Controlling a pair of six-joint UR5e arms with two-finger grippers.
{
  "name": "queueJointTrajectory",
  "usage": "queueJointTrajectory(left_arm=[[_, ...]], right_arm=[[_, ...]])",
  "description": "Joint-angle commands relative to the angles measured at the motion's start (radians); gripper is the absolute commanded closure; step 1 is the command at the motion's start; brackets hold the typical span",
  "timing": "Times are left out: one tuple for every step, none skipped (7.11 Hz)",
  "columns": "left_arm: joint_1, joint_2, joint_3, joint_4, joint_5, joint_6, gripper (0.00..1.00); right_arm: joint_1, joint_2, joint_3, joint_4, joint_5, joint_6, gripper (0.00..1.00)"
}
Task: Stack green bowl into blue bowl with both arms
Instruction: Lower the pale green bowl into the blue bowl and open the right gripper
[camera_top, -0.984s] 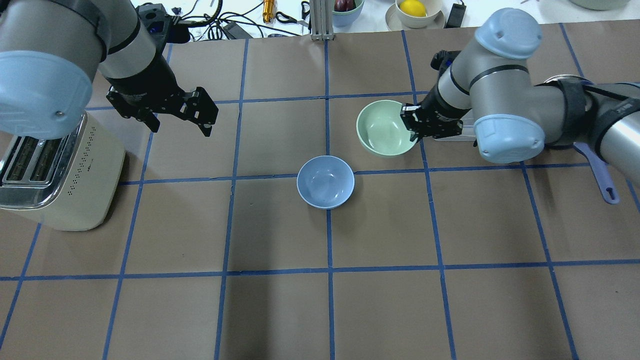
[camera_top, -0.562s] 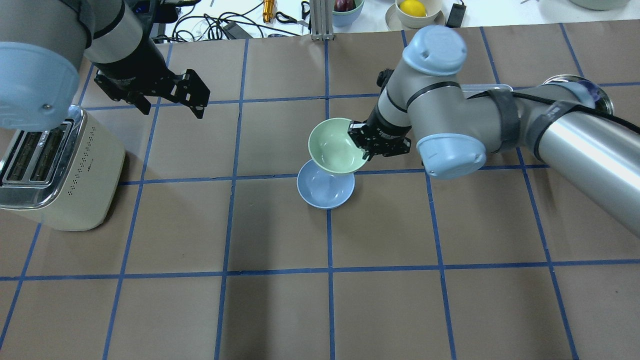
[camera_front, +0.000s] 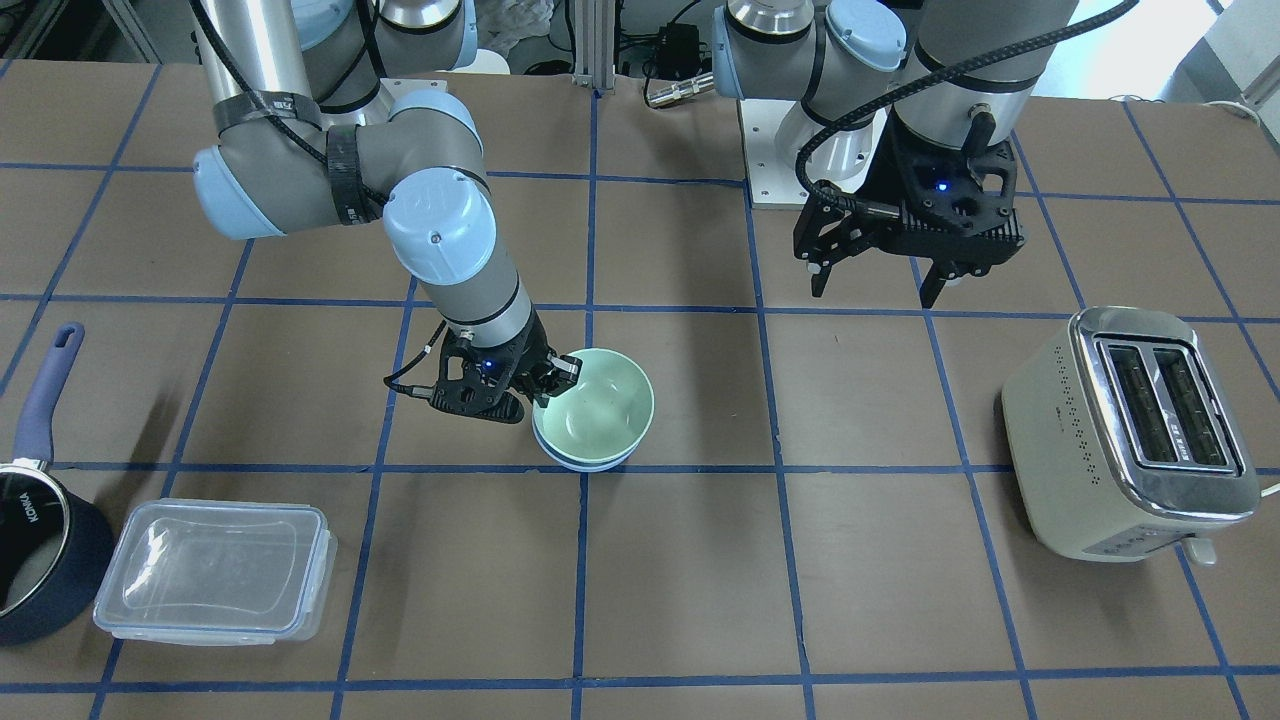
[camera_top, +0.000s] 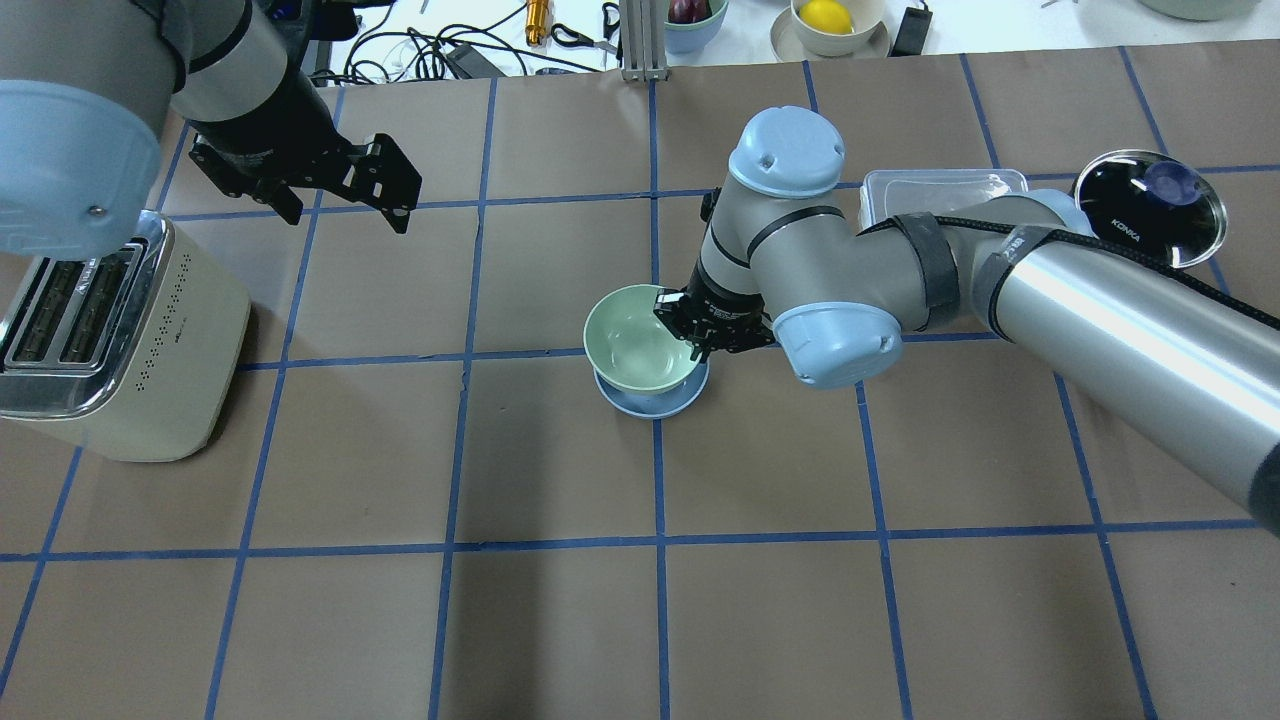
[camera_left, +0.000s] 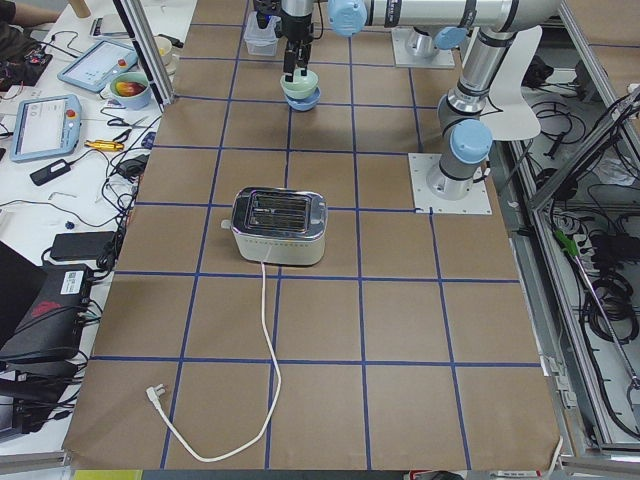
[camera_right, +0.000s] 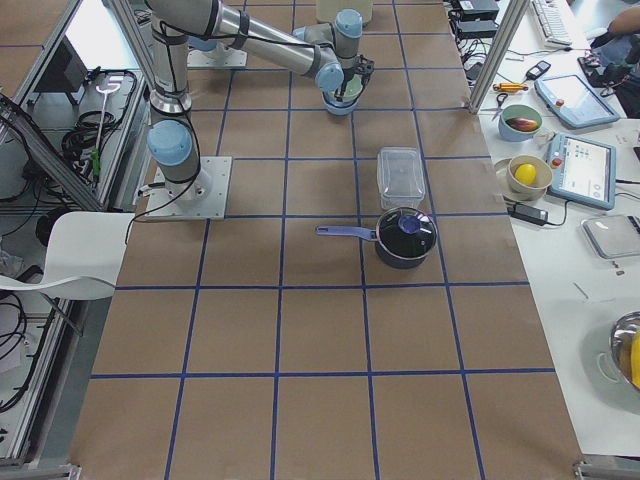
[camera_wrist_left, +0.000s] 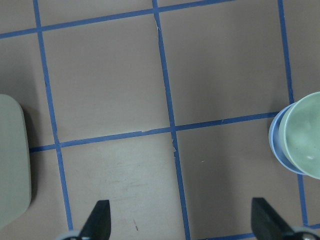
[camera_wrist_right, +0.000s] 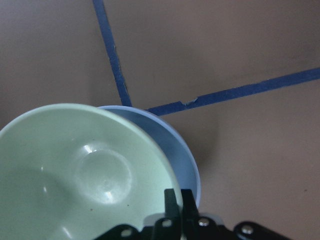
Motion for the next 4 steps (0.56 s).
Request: queueJointTrajectory(left_arm=[[0.001,-0.001,-0.002,0.0,0.0,-0.007,0.0],[0.0,-0.002,-0.001,0.0,-0.003,-0.01,0.0],[0.0,0.001,-0.004,-0.003,0.0,-0.01,0.0],[0.0,-0.001,-0.01,-0.003,0.0,-0.01,0.0]], right_arm=[[0.001,0.004,0.004,-0.003,-0.012,-0.007,0.12],[0.001,0.003,0.001,0.0,-0.012,-0.007,0.0],[-0.004,-0.006,-0.011,0.004,-0.031,-0.021,0.0],[-0.022,-0.041,-0.028,0.015,-0.104,-0.038,0.0]])
